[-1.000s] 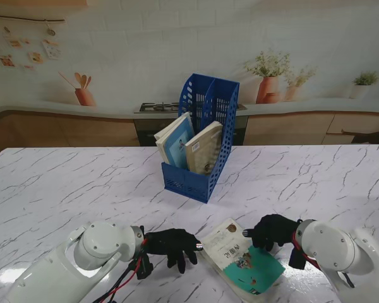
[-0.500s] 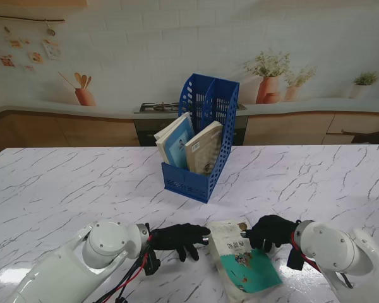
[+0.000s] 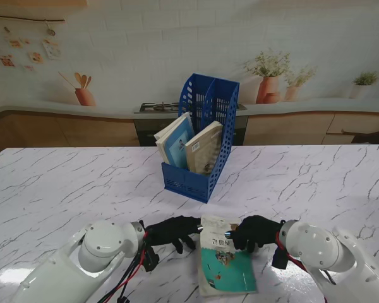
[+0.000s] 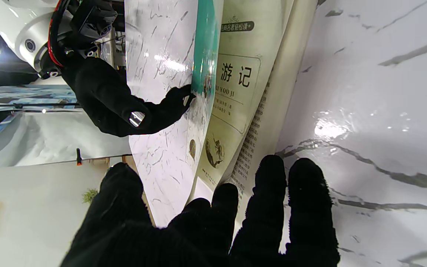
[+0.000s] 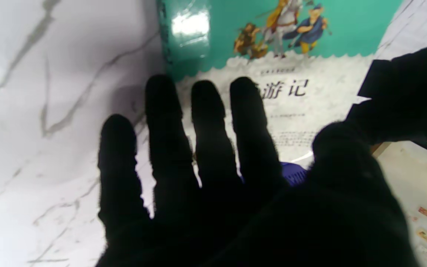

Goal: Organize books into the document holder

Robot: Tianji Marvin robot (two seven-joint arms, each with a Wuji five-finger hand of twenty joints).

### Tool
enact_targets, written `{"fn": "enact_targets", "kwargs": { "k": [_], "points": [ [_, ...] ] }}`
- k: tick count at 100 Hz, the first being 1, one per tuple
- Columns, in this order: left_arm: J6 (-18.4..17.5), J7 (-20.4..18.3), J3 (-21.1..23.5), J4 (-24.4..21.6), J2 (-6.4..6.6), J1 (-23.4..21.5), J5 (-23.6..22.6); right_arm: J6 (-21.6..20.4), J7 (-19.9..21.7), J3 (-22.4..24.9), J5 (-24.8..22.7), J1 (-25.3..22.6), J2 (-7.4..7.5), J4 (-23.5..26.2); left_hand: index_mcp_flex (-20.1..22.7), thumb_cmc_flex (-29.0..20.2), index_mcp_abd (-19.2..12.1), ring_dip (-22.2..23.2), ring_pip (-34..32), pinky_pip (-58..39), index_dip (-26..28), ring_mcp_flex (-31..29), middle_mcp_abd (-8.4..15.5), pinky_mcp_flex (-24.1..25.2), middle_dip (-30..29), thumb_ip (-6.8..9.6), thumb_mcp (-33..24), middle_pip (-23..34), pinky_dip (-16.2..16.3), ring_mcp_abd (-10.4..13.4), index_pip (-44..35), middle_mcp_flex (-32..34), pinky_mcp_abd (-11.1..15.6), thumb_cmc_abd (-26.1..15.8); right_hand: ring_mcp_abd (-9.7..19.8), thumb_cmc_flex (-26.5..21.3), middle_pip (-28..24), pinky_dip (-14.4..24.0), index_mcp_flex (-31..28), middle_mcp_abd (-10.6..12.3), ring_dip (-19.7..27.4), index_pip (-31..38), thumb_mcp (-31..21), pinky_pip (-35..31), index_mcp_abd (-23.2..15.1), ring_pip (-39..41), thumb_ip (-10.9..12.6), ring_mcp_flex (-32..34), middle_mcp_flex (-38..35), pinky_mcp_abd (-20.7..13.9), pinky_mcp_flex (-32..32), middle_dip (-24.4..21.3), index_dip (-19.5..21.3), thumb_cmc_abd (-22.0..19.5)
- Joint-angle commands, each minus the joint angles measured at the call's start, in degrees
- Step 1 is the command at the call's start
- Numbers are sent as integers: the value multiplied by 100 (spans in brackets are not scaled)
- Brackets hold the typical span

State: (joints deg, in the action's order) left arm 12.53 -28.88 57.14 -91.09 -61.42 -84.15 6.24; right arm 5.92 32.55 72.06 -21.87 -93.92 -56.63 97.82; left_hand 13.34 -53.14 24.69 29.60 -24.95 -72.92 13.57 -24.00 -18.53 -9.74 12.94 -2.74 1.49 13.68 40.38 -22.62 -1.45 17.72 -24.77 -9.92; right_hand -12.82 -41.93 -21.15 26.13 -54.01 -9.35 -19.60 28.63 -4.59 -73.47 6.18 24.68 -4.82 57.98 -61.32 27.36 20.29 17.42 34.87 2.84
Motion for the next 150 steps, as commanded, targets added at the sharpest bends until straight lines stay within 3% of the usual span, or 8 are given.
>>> {"fn": "enact_targets", "kwargs": {
  "k": [1,32,60,85,108,112,126,150],
  "points": [
    [-58,7,91,-89,12,-165,-10,-65,-20,-106,53,31,-91,-7,191,27,-157,28,-49,102,76,-67,122,-26,4,139,-1,91,-29,-41,-1,134,-64,-114,308,-78,-34,-7,-188,34,101,136,134,7,-85,-109,295,79,-187,-656,-49,-58,-70,-183],
    [346,181,747,-1001,85,-809,-479,216,-379,178,-97,-269,-172,429,1807,-126,-722,160,-514,-37,529,-617,-40,-284,533,341,-149,784,39,-234,-1051,1795,-98,622,429,138,-127,12,-9,232,-15,206,360,-27,-342,0,233,41,-103,-619,-146,83,53,193],
    [661,-425,1383,-1695,321,-1161,-1229,268,-485,424,-115,-380,-203,488,2005,-101,-933,274,-892,-191,731,-1046,96,-544,730,401,-175,930,84,-3,-2020,2277,175,932,415,118,-141,1,84,200,-66,164,392,16,-307,9,237,-45,-7,-570,-200,170,105,164],
    [653,174,1806,-1930,201,-1508,-1687,287,-453,518,-531,-348,-183,456,1982,-141,-1181,228,-759,156,747,-912,167,-326,796,363,-237,893,-103,-2,-2387,2238,285,1316,437,263,7,83,1145,131,-82,-547,563,6,-103,-218,165,-385,891,86,112,338,70,939],
    [342,1298,1636,-1480,-71,-1429,-1726,990,-840,234,-634,-172,-264,264,1587,-123,-1151,64,-198,910,596,-398,102,116,698,246,-499,590,-570,25,-2182,1565,423,1992,279,322,-148,384,1490,-435,-96,-910,499,-451,721,-232,187,-483,1353,-22,518,307,55,974],
    [303,1494,1567,-1358,-123,-1379,-1700,1082,-885,189,-645,-153,-273,253,1584,196,-1132,136,-245,892,552,-467,1,-26,703,161,-1090,646,-710,2,-2181,1574,541,2208,233,333,-236,407,1447,-549,-101,-932,499,-508,859,-170,185,-399,1303,-113,623,244,57,986],
    [345,1804,1354,-1080,-237,-1190,-1429,1413,-1108,86,-698,-169,-319,302,1666,399,-959,109,-474,884,488,-768,-289,-668,635,89,-1139,667,-769,-168,-2112,1792,691,2380,67,379,-464,374,1391,-929,1,-1041,507,-683,1297,-110,173,-204,1298,-269,981,-98,2,1121],
    [408,1891,1087,-800,-300,-1006,-1134,1941,-1243,-50,-519,-139,-357,369,1618,599,-484,2,-766,610,356,-1260,-500,-1521,547,46,-1112,795,-767,-425,-1916,2025,530,2425,-61,403,-530,48,1355,-1420,450,-1078,489,-574,1831,-265,167,101,1260,-381,1629,-215,-133,1249]
  ]
}}
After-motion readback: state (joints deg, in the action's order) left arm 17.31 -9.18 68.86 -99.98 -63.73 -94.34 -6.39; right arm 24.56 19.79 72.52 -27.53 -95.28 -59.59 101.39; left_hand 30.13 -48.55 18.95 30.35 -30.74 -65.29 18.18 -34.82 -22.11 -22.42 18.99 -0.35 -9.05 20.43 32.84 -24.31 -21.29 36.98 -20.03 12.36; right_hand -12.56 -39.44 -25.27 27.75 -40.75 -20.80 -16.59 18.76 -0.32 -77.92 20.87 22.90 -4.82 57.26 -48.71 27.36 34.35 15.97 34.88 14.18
